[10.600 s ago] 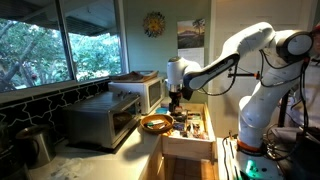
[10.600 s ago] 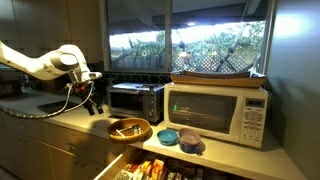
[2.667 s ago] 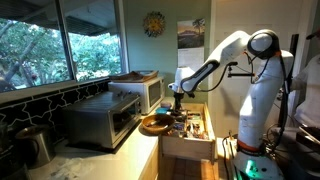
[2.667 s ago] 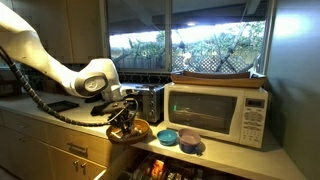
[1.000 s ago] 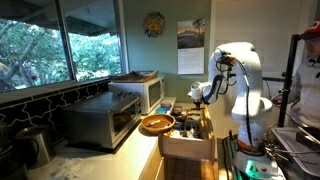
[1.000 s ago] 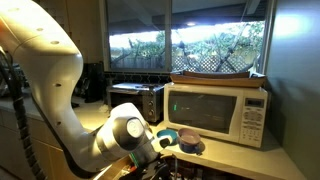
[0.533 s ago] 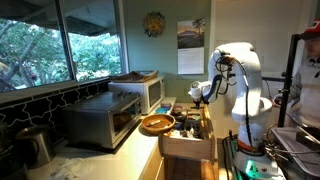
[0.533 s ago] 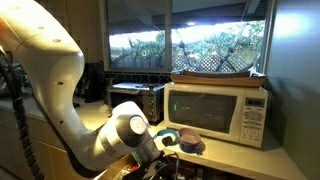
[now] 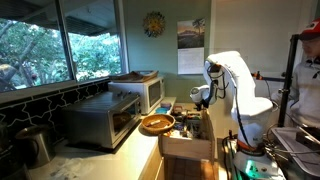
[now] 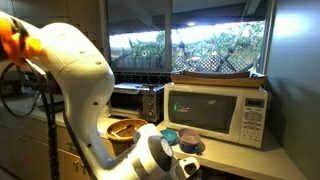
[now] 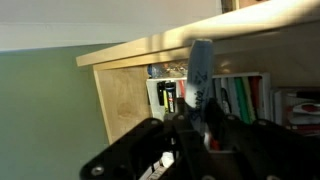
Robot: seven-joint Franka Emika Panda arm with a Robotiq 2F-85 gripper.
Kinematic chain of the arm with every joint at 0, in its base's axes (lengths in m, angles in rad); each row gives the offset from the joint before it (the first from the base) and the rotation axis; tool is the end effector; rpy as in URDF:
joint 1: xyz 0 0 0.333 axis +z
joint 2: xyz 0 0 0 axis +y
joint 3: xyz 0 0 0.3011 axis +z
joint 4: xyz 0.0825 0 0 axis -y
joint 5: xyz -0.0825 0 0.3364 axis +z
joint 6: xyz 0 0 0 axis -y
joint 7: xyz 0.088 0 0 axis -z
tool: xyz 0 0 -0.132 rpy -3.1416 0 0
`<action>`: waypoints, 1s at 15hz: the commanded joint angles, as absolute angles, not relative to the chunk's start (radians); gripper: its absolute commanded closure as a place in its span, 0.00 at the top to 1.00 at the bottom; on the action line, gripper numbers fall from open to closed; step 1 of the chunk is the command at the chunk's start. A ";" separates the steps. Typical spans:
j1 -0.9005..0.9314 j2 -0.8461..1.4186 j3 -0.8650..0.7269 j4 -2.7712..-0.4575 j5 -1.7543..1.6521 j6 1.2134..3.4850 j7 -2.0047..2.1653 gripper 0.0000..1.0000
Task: Move the green sharpie from the round tray to the drawer
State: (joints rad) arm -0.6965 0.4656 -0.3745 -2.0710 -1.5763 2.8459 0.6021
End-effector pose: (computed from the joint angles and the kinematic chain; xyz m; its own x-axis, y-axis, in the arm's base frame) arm 0.3086 -0.4651 0.2198 0.9949 -0.1008 0.0071 -0.0767 -0.7078 0.7023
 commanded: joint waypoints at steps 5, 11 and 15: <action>-0.712 0.699 -0.396 -1.792 -1.746 2.830 0.711 0.06; -0.707 0.690 -0.396 -1.793 -1.735 2.825 0.748 0.06; -0.697 0.712 -0.388 -1.728 -1.840 2.828 0.893 0.06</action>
State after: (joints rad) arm -0.7045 0.6842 -0.3917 -1.7746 -1.7657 2.8383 0.7986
